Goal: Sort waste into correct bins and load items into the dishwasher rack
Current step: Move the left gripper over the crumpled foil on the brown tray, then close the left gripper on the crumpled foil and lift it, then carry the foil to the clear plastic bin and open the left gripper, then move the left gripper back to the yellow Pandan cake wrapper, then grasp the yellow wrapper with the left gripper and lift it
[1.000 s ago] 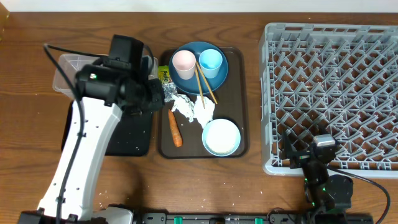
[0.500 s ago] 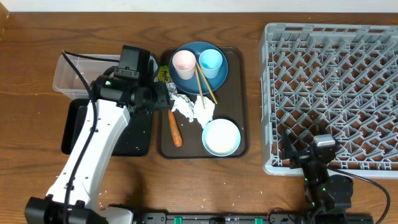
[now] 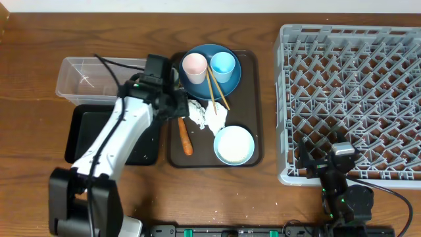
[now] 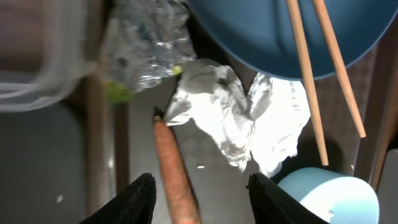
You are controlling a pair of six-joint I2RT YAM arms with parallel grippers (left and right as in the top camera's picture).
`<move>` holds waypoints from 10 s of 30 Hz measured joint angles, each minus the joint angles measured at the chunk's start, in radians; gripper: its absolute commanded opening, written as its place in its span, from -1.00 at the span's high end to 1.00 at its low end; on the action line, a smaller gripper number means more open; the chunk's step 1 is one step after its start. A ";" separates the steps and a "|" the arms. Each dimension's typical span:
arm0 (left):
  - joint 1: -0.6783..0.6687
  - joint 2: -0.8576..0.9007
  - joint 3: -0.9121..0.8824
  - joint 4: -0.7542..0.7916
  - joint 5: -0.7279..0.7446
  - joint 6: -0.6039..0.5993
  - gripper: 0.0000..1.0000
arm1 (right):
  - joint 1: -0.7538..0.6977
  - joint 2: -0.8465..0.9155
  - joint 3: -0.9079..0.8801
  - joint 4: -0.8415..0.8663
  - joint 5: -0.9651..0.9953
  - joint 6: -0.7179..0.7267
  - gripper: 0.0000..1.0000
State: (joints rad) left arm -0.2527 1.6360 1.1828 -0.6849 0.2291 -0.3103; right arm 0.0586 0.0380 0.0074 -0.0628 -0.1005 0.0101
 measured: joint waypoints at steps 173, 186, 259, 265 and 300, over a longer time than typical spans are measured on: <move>0.087 -0.143 -0.011 -0.013 -0.038 -0.026 -0.94 | 0.000 0.000 0.000 0.000 0.000 0.000 -0.99; 0.017 -0.143 -0.011 -0.005 -0.074 -0.008 -0.10 | 0.000 0.000 0.000 0.000 0.000 0.000 -0.98; -0.115 0.163 -0.011 0.195 -0.472 -0.060 0.00 | 0.000 0.000 0.000 0.000 0.000 0.000 -0.98; -0.115 0.179 -0.011 0.212 -0.473 -0.060 -0.01 | 0.000 0.000 0.000 0.000 0.000 0.000 -0.98; -0.115 0.206 -0.011 0.218 -0.521 -0.060 0.52 | 0.000 0.000 0.000 0.000 0.000 0.000 -0.99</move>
State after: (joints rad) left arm -0.3676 1.8423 1.1713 -0.4671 -0.2916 -0.3698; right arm 0.0586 0.0380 0.0074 -0.0628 -0.1005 0.0101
